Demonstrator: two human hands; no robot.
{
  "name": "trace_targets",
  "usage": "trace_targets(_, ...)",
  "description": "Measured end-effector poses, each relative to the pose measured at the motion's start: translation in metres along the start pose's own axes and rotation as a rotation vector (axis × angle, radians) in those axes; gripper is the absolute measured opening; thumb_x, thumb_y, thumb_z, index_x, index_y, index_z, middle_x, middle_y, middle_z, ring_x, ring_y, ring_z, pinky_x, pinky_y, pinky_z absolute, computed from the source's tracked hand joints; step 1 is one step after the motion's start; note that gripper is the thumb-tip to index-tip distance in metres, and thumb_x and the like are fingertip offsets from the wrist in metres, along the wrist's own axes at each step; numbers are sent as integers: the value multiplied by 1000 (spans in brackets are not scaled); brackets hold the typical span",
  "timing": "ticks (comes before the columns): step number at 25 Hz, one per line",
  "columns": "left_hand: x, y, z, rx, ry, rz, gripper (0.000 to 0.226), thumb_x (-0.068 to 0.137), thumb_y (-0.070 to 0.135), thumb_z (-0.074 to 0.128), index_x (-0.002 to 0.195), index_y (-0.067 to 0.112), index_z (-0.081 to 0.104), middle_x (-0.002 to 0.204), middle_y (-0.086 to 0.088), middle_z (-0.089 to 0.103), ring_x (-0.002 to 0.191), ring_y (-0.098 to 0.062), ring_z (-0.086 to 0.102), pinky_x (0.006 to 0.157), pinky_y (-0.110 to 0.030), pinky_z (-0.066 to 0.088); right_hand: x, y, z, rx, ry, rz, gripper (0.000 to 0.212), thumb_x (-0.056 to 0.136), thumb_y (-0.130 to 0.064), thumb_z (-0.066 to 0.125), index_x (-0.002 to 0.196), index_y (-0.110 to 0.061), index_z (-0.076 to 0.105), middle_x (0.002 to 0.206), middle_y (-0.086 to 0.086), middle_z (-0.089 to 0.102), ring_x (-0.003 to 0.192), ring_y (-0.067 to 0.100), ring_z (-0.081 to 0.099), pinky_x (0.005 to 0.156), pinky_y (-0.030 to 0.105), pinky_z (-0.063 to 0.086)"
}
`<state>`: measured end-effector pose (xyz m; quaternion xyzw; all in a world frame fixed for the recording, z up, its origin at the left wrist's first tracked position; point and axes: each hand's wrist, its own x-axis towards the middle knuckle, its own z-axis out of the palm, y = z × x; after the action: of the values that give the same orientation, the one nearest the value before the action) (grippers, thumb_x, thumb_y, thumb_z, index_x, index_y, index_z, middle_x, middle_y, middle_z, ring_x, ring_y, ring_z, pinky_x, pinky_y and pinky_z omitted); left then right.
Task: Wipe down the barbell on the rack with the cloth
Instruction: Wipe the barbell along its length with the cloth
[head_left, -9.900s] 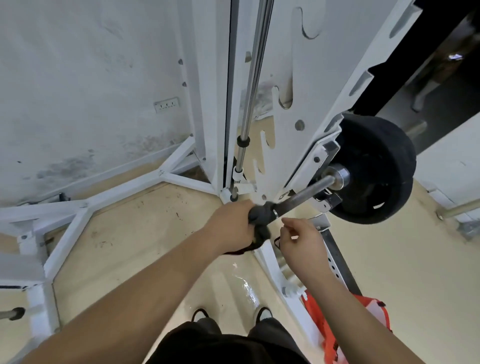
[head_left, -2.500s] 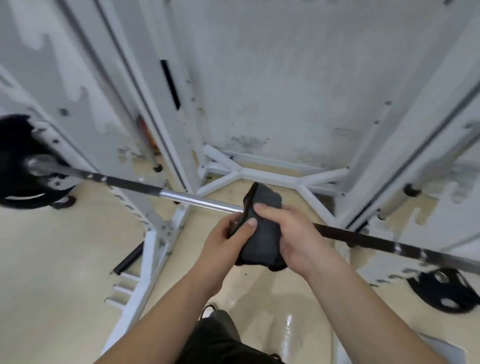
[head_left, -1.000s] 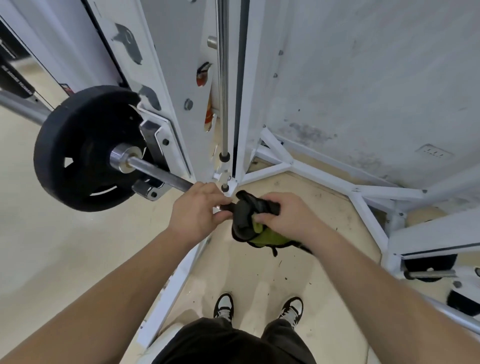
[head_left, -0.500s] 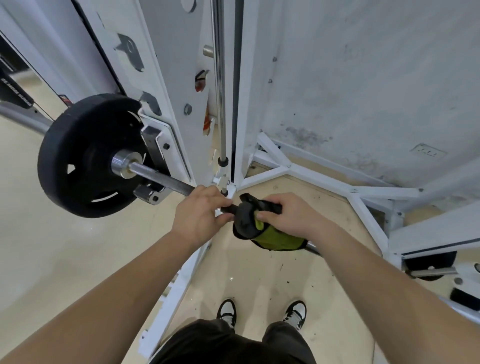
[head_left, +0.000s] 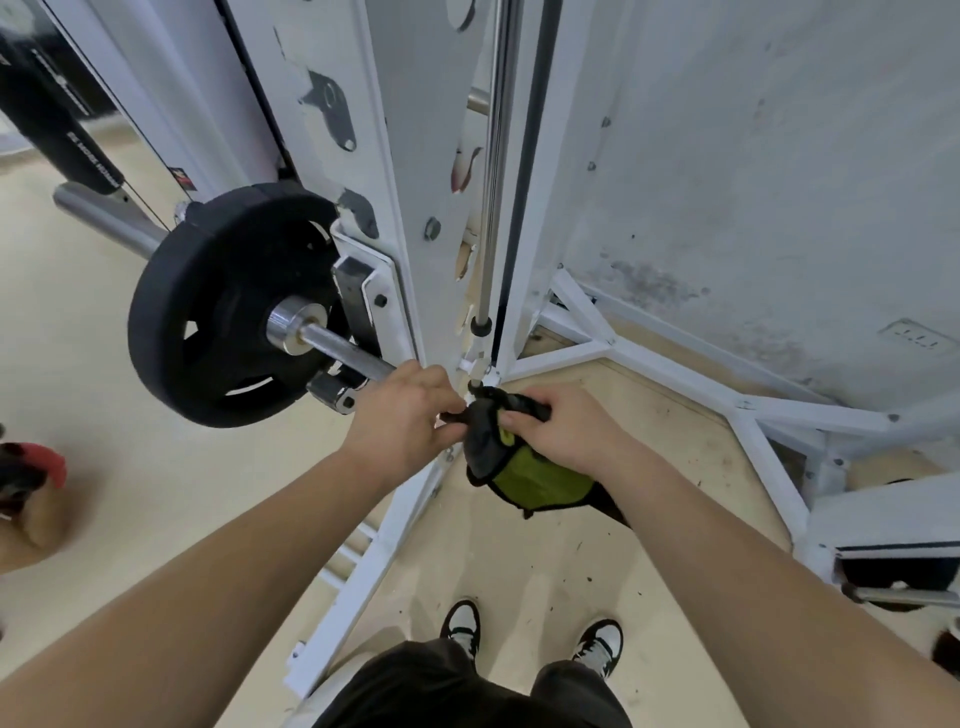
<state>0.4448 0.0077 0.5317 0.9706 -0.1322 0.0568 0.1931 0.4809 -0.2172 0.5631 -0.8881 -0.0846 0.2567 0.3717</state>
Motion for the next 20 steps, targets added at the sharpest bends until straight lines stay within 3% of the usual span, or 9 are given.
trace_targets(4,-4,-9,1,-34,18,38,21,78,40,87,95,29,81,90,11,68,83,-20,57,56,-35,50,-20,40,-42,-155,-158,107,33,92,-43,66,81,-12,67,69,3,64,65,18,60,65,32,46)
trace_targets(7,-4,-9,6,-43,69,35,20,78,42,85,94,31,82,87,12,69,82,-19,58,56,-34,49,-40,57,-62,-129,-228,282,42,94,-44,65,66,-14,59,58,-3,55,56,12,52,58,25,41)
trace_targets(10,-5,-10,9,-74,114,12,22,76,42,87,94,30,83,89,12,71,82,-20,60,60,-30,46,-16,39,-33,-147,-131,271,43,95,-44,62,64,-13,63,57,0,54,55,16,50,56,28,38)
trace_targets(13,-7,-11,13,-79,126,-7,17,77,31,91,92,31,83,88,12,71,83,-22,61,61,-28,46,9,7,6,46,-13,171,38,95,-42,62,75,-10,65,66,1,57,60,16,52,58,29,40)
trace_targets(16,-9,-11,15,-70,136,-27,19,76,27,91,92,31,83,90,13,72,84,-22,61,64,-28,45,-1,9,-4,3,-35,99,33,95,-41,62,79,-12,64,70,2,58,64,14,54,60,29,41)
trace_targets(20,-7,-5,11,-118,92,-59,23,78,35,88,99,26,83,96,9,72,89,-22,60,67,-38,54,-45,51,-45,-158,-72,203,33,95,-39,62,68,-21,59,64,0,58,62,16,54,60,31,40)
